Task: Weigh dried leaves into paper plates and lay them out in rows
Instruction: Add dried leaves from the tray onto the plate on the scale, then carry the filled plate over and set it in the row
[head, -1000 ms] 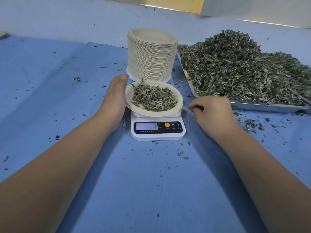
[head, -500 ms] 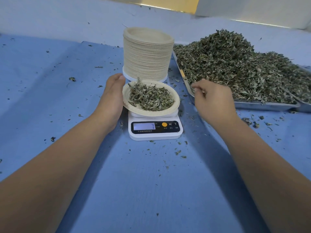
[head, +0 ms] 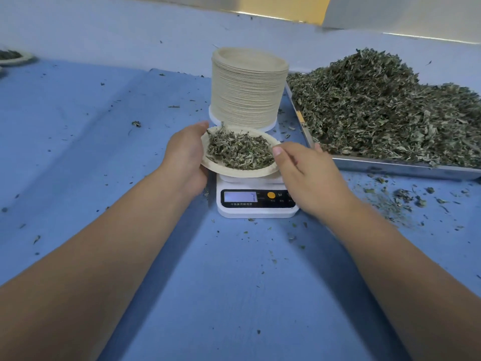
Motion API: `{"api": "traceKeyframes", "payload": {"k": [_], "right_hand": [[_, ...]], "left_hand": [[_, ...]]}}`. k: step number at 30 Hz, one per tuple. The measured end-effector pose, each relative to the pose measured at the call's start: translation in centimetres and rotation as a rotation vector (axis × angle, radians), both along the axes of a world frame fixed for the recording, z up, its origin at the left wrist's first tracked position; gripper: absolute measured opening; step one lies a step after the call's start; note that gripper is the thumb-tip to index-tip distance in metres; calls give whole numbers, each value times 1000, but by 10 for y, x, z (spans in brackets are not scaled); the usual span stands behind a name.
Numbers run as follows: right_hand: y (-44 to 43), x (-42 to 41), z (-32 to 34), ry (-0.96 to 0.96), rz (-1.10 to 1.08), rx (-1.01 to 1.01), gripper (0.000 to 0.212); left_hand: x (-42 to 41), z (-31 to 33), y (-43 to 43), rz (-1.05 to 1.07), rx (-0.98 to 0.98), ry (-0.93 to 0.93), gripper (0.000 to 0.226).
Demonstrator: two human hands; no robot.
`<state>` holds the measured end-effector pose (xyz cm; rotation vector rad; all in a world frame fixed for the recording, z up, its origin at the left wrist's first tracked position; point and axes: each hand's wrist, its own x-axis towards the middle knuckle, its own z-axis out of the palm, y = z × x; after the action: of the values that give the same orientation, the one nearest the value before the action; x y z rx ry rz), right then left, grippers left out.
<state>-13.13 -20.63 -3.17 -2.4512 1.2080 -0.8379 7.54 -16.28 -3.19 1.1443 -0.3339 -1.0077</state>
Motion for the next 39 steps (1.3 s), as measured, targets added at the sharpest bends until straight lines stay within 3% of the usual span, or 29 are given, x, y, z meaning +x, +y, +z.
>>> {"api": "traceKeyframes", "payload": {"k": [8,13,18,23,25,29,33,39], "right_hand": [[45,124,21,46,344,127,27],[104,221,24,81,665,109,68],[182,322,9,-6,856,100,52],[261,409,-20,79,973,96,54],[286,438,-30,96,983,84,54],[323,492,-40,106,984,51,55],[347,539,-42,123,977,15,59],[365,576,-40,192,958,-2,64]], "left_hand": [[101,35,92,425,-41,-1,36],[169,33,198,668,-16,26,41],[228,19,317,915,61,53,35],[276,4,411,1097,202,-2,7],[285,0,436,1193,262,-21,21],[291,-12,459,1177,339,-170,31],[288,-12,457,1220,334,-274,19],[275,-20,461,1137,315,-383,42]]}}
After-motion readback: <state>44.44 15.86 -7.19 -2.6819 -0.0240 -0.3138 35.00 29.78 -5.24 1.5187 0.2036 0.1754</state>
